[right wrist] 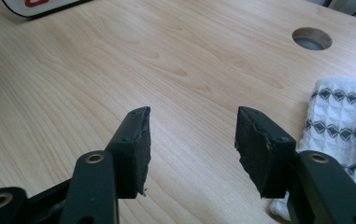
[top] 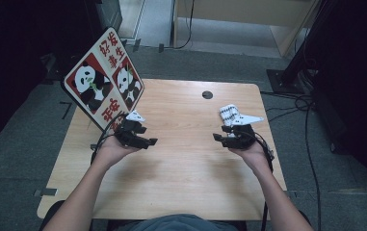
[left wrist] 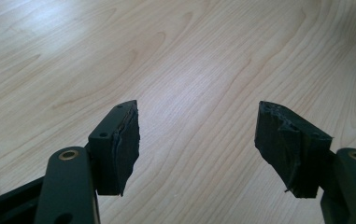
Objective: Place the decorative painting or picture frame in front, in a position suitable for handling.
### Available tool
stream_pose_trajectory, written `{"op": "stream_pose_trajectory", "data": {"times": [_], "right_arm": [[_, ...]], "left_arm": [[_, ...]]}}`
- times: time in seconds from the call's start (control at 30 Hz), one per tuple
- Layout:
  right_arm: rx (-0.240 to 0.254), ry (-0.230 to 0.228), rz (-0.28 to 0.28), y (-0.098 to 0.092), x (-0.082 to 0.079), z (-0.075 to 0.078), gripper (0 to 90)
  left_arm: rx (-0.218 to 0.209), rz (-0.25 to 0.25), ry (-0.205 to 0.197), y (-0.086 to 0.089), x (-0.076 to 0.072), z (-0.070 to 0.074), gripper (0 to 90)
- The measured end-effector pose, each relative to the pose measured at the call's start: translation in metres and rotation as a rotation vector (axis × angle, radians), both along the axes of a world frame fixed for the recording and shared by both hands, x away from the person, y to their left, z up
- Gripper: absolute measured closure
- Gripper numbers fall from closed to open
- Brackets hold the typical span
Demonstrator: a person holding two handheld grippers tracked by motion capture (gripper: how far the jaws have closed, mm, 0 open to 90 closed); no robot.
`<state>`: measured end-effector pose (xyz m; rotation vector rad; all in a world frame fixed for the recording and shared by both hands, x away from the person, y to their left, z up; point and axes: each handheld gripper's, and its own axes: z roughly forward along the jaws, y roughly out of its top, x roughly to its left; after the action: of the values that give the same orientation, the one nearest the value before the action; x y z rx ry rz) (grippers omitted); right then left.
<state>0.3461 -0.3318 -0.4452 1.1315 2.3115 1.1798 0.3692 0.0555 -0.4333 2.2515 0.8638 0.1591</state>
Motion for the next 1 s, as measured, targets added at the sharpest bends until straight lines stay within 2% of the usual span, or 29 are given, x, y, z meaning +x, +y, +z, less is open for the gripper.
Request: {"op": "stream_pose_trajectory", "data": {"times": [0.33,0.4,0.43,0.5,0.57,0.77,1.0], "right_arm": [[-0.049,0.005,0.019,0.004,0.004,-0.002,43.5],[-0.052,0.006,0.016,0.004,0.005,-0.002,43.4],[-0.044,0.014,0.014,0.005,0.006,-0.002,47.5],[-0.035,0.027,0.029,0.004,0.007,-0.002,49.4],[-0.036,0.028,0.033,0.006,0.009,-0.003,48.9],[-0.031,0.029,0.038,0.008,0.012,-0.002,45.7],[-0.055,0.035,0.034,0.01,0.013,-0.003,43.7]], "left_arm": [[0.003,0.019,0.004,0.005,-0.003,0.0,31.2],[-0.002,0.025,0.006,0.007,-0.004,0.001,31.2],[-0.003,0.03,0.004,0.009,-0.006,0.002,31.2],[-0.006,0.034,0.005,0.01,-0.007,0.002,31.2],[0.0,0.034,0.003,0.014,-0.008,0.003,31.2],[-0.02,0.058,-0.004,0.026,-0.013,0.008,31.4],[-0.038,0.068,-0.009,0.037,-0.021,0.014,31.7]]}}
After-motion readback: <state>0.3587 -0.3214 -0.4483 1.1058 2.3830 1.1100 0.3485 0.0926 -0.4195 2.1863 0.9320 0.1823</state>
